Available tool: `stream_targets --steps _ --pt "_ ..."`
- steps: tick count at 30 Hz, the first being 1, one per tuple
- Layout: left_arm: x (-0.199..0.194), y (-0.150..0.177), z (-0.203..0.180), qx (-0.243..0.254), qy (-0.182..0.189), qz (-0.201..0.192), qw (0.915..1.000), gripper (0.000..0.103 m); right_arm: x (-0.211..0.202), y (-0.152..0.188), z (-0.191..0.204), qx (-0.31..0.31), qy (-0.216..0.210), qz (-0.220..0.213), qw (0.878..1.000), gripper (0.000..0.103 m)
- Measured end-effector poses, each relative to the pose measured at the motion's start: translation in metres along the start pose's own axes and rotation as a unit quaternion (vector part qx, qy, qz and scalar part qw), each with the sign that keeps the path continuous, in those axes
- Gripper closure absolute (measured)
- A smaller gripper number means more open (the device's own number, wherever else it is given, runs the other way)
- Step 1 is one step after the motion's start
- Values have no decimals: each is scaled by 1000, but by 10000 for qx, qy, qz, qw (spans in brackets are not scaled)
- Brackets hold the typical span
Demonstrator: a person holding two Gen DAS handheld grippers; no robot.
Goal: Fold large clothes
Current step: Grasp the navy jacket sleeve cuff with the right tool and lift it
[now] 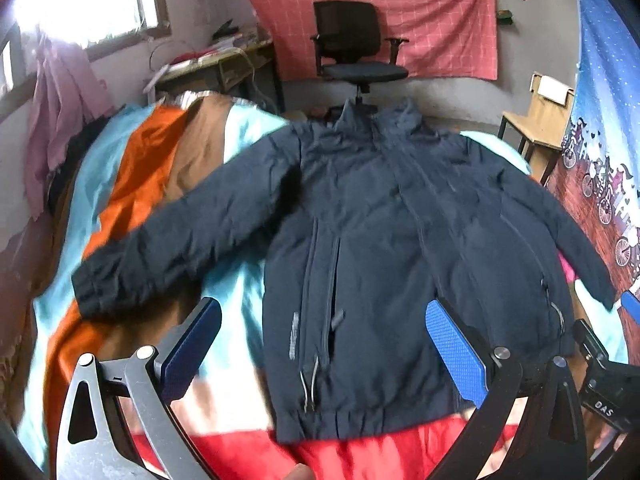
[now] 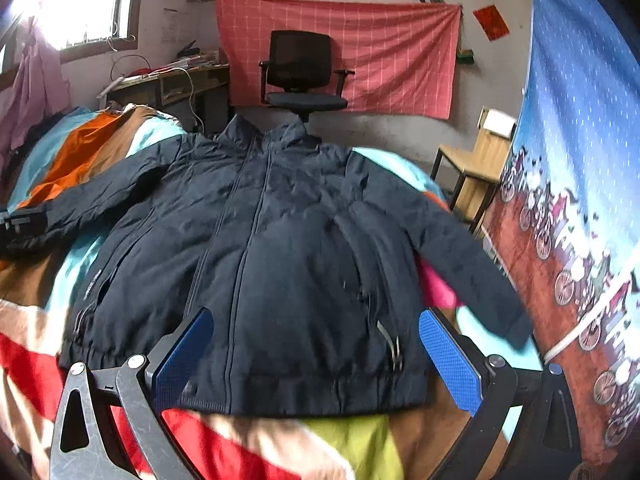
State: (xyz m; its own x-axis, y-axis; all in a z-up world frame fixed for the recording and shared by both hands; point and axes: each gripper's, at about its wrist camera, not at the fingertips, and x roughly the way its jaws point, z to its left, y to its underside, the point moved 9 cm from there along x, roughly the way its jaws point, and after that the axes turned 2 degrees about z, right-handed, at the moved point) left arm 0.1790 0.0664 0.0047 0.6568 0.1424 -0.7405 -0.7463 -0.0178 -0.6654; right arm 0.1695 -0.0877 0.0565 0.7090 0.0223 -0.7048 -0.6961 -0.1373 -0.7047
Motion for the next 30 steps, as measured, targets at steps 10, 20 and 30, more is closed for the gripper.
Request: stream_targets --steps 10,20,30 --pt "59 -53 -47 165 181 -47 9997 3 73 -38 -43 222 57 166 9996 0" --pt "167 -111 -113 88 676 94 9976 3 137 -35 -142 1448 77 224 9892 0" --pt "256 -160 -181 336 931 191 9949 3 154 45 -230 3984 -197 379 9162 0"
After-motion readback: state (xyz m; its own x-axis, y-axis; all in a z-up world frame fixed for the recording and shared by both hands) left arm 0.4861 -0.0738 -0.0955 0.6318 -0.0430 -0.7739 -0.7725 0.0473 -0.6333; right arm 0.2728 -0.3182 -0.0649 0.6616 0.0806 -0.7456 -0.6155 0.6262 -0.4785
